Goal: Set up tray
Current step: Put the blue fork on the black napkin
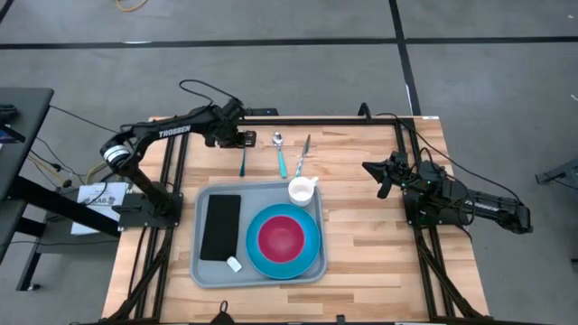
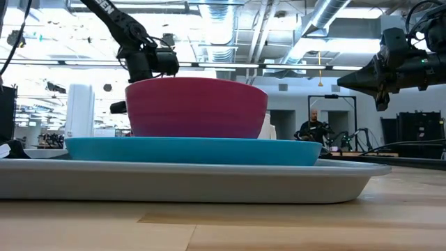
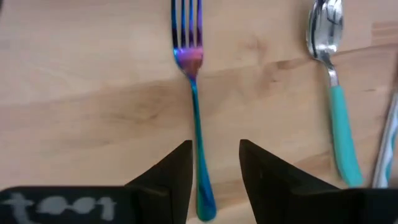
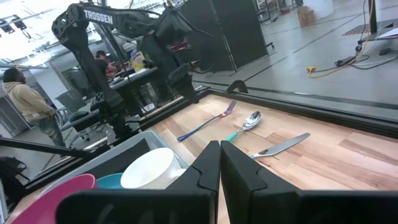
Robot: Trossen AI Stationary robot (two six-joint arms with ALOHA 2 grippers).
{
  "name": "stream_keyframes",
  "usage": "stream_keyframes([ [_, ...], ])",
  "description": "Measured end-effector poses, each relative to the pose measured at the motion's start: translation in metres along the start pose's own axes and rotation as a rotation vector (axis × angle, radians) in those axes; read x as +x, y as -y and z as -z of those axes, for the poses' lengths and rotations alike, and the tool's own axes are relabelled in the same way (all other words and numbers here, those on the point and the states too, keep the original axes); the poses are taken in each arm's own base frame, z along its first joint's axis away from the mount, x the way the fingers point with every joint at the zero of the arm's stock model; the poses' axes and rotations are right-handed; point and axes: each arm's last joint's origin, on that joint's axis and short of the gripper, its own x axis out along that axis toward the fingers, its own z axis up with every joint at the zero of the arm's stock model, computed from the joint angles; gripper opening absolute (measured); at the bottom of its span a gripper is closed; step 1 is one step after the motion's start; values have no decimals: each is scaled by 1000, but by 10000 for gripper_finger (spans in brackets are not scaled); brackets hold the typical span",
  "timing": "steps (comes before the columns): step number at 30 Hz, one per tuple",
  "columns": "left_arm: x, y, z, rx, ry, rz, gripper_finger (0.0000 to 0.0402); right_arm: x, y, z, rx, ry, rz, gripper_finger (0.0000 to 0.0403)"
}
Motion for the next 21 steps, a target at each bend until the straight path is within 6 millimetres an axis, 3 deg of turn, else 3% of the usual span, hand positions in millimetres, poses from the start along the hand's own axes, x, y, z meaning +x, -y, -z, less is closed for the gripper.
stream_keyframes([
  [12, 18, -7, -20, -68, 35, 62, 119, 0, 0, 0, 0, 1, 1, 5],
  [17, 38, -5, -17, -65, -46, 29, 119, 0, 0, 0, 0, 0, 1, 5],
  [21, 41, -4, -15, -55, -35, -28, 119, 0, 0, 0, 0, 0, 0, 5],
])
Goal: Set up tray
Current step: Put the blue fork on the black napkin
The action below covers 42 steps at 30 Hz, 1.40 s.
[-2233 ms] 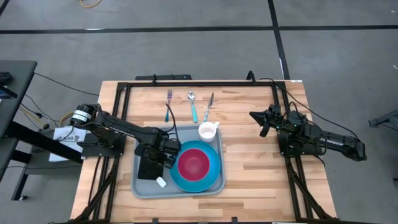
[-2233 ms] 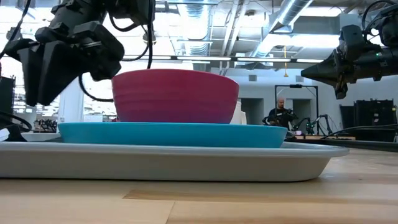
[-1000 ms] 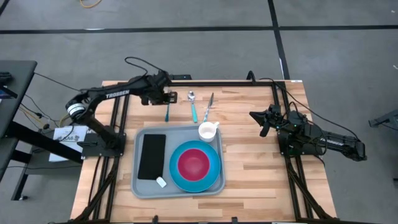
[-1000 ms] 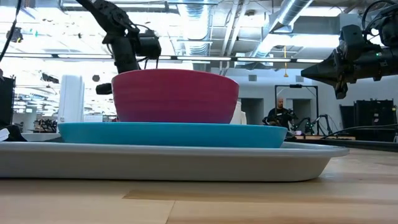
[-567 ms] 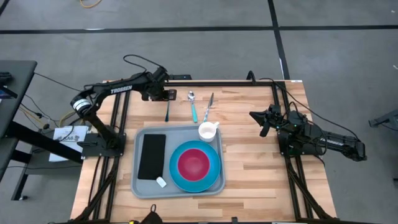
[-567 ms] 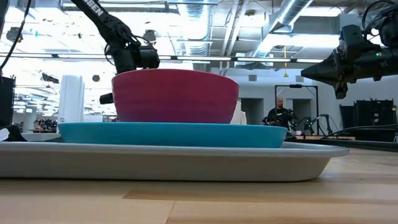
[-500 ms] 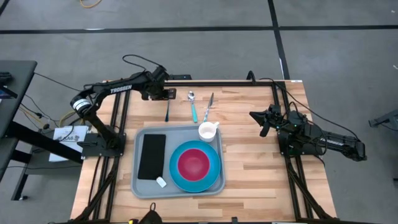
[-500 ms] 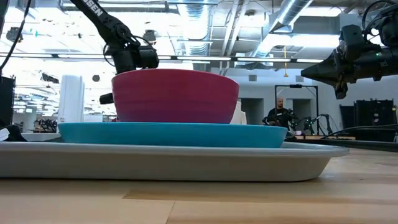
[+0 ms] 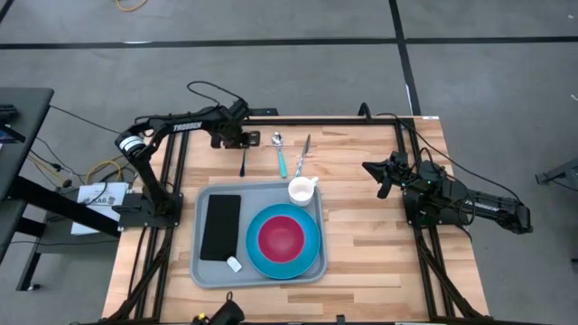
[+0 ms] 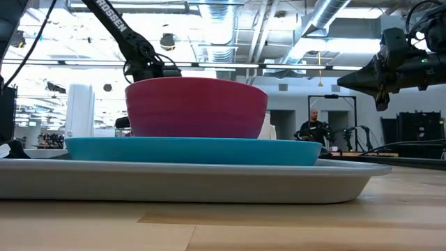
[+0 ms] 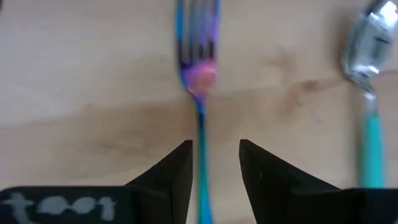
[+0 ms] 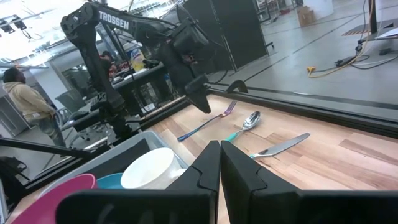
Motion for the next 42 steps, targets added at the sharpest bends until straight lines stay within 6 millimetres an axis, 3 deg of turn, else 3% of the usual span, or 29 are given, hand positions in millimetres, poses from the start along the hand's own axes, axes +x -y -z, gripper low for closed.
stream_keyframes([
  [17, 1, 4, 6, 56, 19, -47, 119, 0, 0, 0, 0, -1, 0, 5],
  [27, 26, 8, 17, 86, -67, -111, 119, 0, 0, 0, 0, 0, 0, 5],
  [36, 29, 11, 21, 101, -55, -141, 118, 0, 0, 0, 0, 1, 0, 5],
  [42, 30, 10, 22, 101, -65, -152, 78, 0, 0, 0, 0, 3, 0, 5],
])
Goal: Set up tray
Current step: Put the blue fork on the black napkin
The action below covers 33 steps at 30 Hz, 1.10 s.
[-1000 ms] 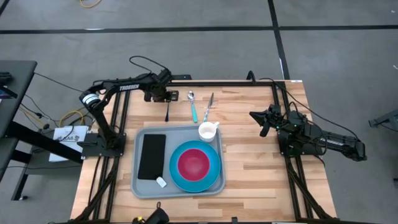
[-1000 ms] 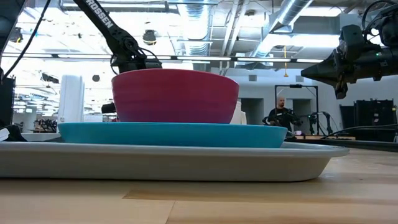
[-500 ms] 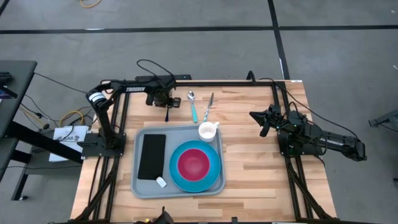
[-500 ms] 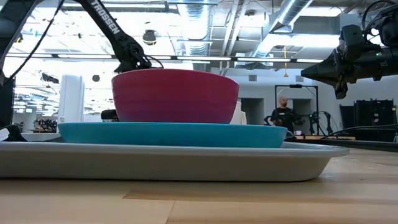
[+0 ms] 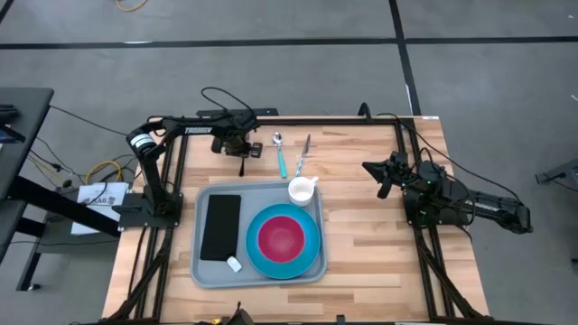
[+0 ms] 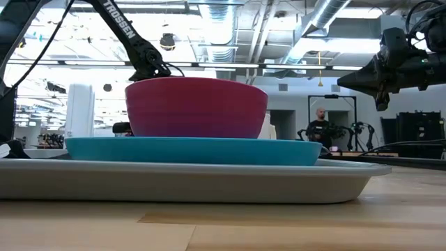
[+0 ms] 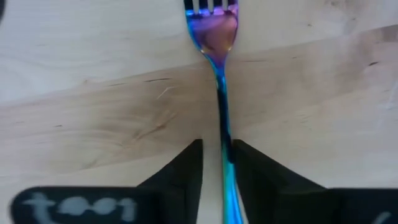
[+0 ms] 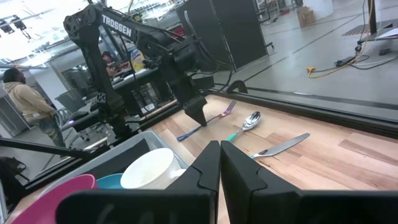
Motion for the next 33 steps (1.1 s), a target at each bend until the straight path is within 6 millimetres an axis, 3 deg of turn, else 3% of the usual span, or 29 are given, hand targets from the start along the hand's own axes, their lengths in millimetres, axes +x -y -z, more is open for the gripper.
stream_keyframes([
  [7, 0, -1, 0, 4, -2, -7, 8, 0, 0, 0, 0, 1, -1, 5],
  [19, -4, 3, -4, 14, -2, -6, 3, 0, 0, 0, 0, 3, -1, 5],
  [25, -30, 18, -22, 82, 53, 30, 1, 0, 0, 0, 0, 3, -2, 5],
  [33, -84, 29, -36, 189, 19, -26, 0, 0, 0, 0, 0, 3, -2, 5],
])
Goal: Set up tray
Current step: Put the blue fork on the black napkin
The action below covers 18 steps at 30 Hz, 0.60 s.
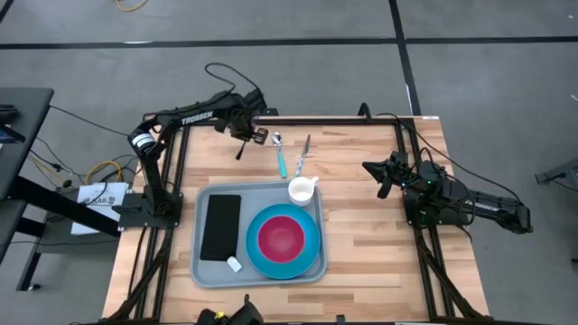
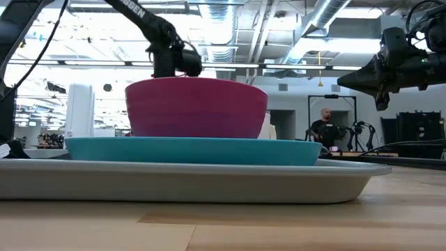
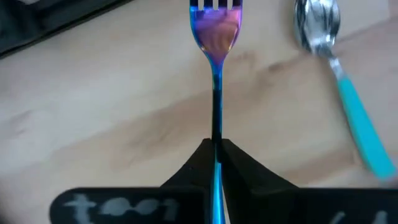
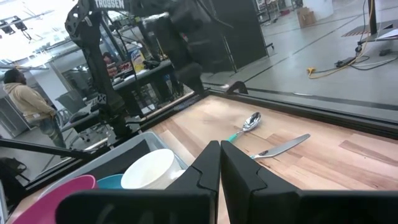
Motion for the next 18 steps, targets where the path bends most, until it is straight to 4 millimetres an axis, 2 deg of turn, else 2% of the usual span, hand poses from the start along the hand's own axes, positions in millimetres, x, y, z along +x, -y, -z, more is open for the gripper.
stream_keyframes([
  [3, -21, 6, 8, 38, -69, -54, 0, 0, 0, 0, 0, 0, 0, 5],
  [7, -52, 26, 32, 73, -60, -69, 0, 0, 0, 0, 0, 0, 0, 5],
  [13, -95, 53, 79, 12, 48, -10, 0, 0, 0, 0, 0, 0, 0, 5],
  [18, -115, 61, 121, -44, 35, -42, 0, 0, 0, 0, 0, -1, 0, 5],
])
